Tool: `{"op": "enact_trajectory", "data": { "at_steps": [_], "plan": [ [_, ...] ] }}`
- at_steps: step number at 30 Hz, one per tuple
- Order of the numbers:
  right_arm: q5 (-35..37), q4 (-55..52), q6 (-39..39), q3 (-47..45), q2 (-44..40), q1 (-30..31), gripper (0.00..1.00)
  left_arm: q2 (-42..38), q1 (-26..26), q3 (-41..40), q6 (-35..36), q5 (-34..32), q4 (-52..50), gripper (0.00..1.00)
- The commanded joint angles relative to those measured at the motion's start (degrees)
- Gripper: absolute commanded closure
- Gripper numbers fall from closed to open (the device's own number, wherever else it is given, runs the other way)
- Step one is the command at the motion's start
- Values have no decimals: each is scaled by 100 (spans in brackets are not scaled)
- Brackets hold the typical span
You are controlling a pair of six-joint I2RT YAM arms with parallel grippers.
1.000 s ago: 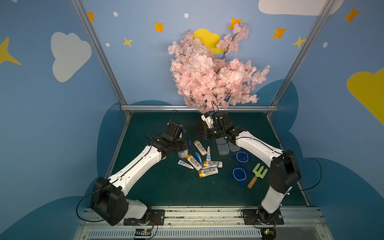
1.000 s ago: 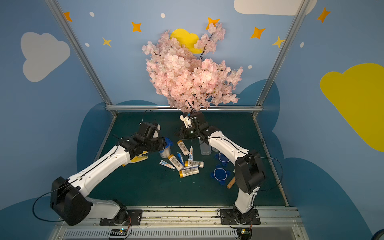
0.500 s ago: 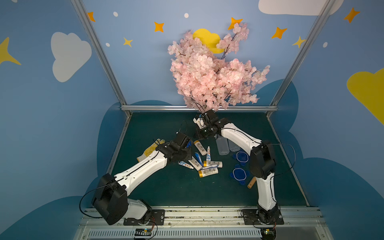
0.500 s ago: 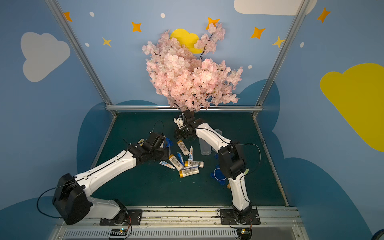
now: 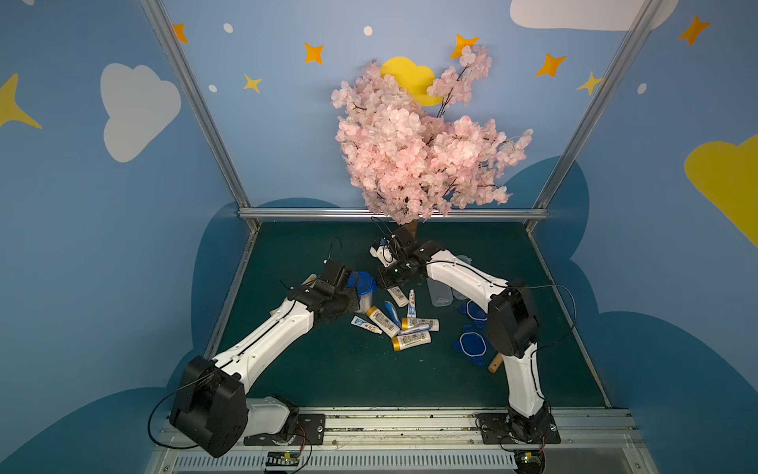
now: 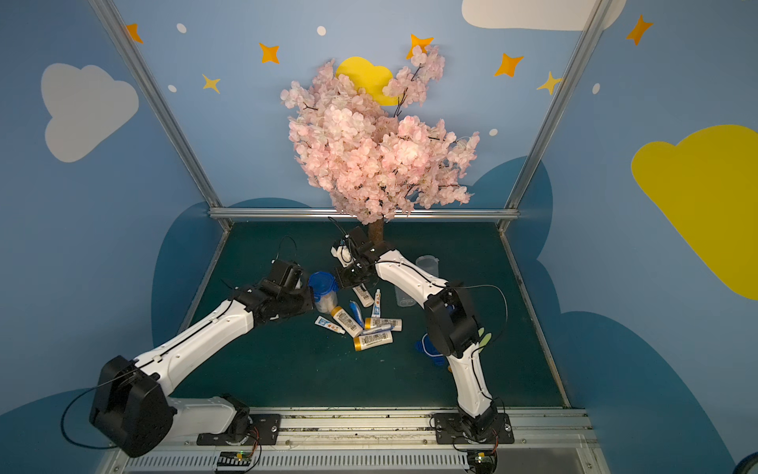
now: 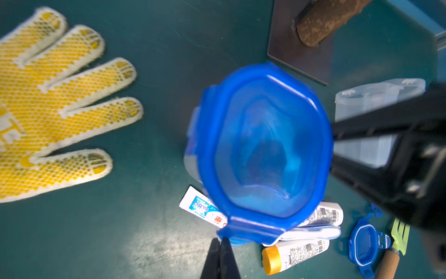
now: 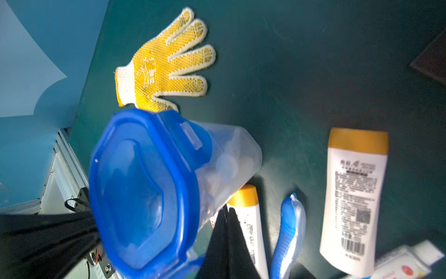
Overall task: Take out toiletry kits
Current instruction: Adjust the container at the center of the board.
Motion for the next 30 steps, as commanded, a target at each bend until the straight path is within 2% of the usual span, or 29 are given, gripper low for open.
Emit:
{"op": "enact_trajectory", "data": {
  "at_steps": [1,10,14,18,23,27,30],
  "plan": [
    [-91,135,48,-295,-487,168,100,-260,200,-139,57,-98,-207,98],
    [-246,411,270,-736,-799,551,100,-741,737,-135,227,-135,-462,98],
    [-258,460,357,-787,-807,743,100,-788,788,67,279,-112,-493,98],
    [-227,498,404,-836,-795,792,100,-670,786,134,290,200,-269,98],
    [-144,487,386,-872,-780,737,100,-288,541,55,210,642,165,98],
    [-202,480,393,-880,-772,588,100,227,148,122,173,647,277,98],
    [-291,502,412,-961,-815,444,100,584,68,202,127,744,387,98]
  ]
}}
